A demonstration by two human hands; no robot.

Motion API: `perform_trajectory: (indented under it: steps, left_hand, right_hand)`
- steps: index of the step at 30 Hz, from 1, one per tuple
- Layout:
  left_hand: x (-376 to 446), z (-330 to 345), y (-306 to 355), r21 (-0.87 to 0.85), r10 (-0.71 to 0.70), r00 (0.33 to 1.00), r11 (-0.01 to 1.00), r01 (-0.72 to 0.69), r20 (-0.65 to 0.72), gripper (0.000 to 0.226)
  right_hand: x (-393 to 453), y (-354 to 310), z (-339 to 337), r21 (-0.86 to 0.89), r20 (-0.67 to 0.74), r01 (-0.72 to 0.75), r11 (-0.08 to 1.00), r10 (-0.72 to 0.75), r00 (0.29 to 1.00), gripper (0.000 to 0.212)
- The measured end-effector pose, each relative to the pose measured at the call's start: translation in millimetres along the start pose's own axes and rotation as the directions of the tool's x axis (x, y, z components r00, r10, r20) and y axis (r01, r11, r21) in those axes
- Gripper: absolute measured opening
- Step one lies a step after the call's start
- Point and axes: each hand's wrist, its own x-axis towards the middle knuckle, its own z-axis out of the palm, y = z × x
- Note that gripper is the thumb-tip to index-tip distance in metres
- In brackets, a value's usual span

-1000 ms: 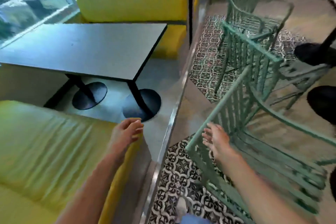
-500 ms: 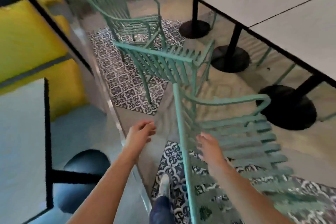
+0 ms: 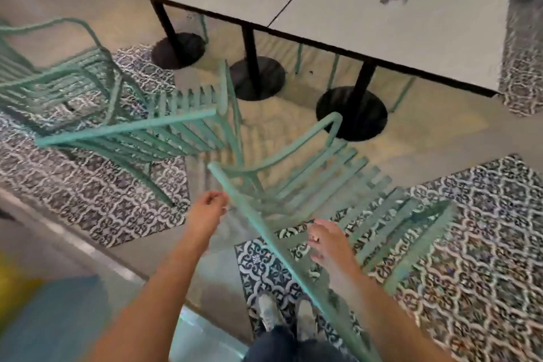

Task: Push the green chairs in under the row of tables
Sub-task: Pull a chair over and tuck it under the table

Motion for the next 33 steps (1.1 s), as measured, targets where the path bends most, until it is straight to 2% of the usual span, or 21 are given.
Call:
perform_trajectory:
  steps: [4,7,11,13,14,17,21,25,26,27,28,29,30,31,32,33]
  left_hand:
    - [5,0,-4,0.088,0.008,1.0,0.996,-0.008,-0.001,0.032]
    - [17,2,-6,0.039,-0.094,0.995,0.995,0.092,0.042,0.033]
    - [39,10,2,-0.162,-0.258,0.935,0.94,0.302,0.245,0.028]
    - [51,14,10,-0.243,-0.293,0.891,0.889,0.387,0.346,0.026]
    - [59,15,15,-0.227,-0.329,0.864,0.872,0.433,0.38,0.026]
    - [77,18,23,-0.171,-0.425,0.796,0.827,0.535,0.431,0.027]
    - [92,17,27,-0.093,-0.464,0.744,0.817,0.569,0.481,0.022]
    - [103,21,24,-0.07,-0.457,0.741,0.827,0.557,0.492,0.014]
    - [106,22,23,-0.069,-0.457,0.743,0.829,0.555,0.489,0.013]
    - [108,21,21,-0.071,-0.46,0.746,0.828,0.556,0.482,0.013]
    - [109,21,20,-0.07,-0.461,0.744,0.827,0.558,0.484,0.012]
    - [111,21,20,-0.07,-0.456,0.739,0.827,0.558,0.496,0.01]
    - [113,21,22,-0.064,-0.451,0.737,0.831,0.553,0.504,0.006]
    - [115,23,24,-0.041,-0.448,0.737,0.841,0.539,0.506,0.004]
    - [116,23,25,-0.034,-0.449,0.738,0.843,0.536,0.503,0.004]
    - [117,24,25,-0.03,-0.446,0.739,0.846,0.532,0.505,0.004]
  right_hand:
    - [-1,0,-11,0.104,-0.056,0.017,0.994,-0.011,0.998,0.034]
    - [-6,2,-7,0.148,-0.08,0.02,0.989,-0.008,0.997,0.039]
    - [-5,2,1,0.265,-0.163,0.05,0.963,-0.006,0.987,0.033]
    - [-7,7,5,0.325,-0.276,0.088,0.942,0.005,0.961,0.035]
    - [-10,14,10,0.333,-0.367,0.118,0.935,0.013,0.93,0.037]
    - [-26,26,27,0.284,-0.618,0.228,0.931,-0.005,0.786,0.041]
    - [-43,38,43,0.228,-0.874,0.329,0.916,0.044,0.484,0.045]
    - [-58,60,51,0.303,-0.953,0.384,0.872,0.268,0.144,0.059]
    - [-59,64,49,0.338,-0.938,0.407,0.849,0.339,0.072,0.063]
    - [-57,73,45,0.411,-0.893,0.46,0.787,0.449,0.029,0.066]
    - [-58,80,45,0.508,-0.818,0.522,0.685,0.574,0.043,0.068]
    - [-53,89,45,0.594,-0.735,0.591,0.546,0.667,0.123,0.066]
    - [-50,92,45,0.655,-0.683,0.613,0.441,0.693,0.231,0.06]
    - [-41,96,47,0.725,-0.588,0.657,0.208,0.685,0.431,0.052]
    - [-32,107,49,0.789,-0.552,0.586,0.186,0.633,0.543,0.046]
    - [-15,114,48,0.824,-0.548,0.511,0.247,0.578,0.604,0.04]
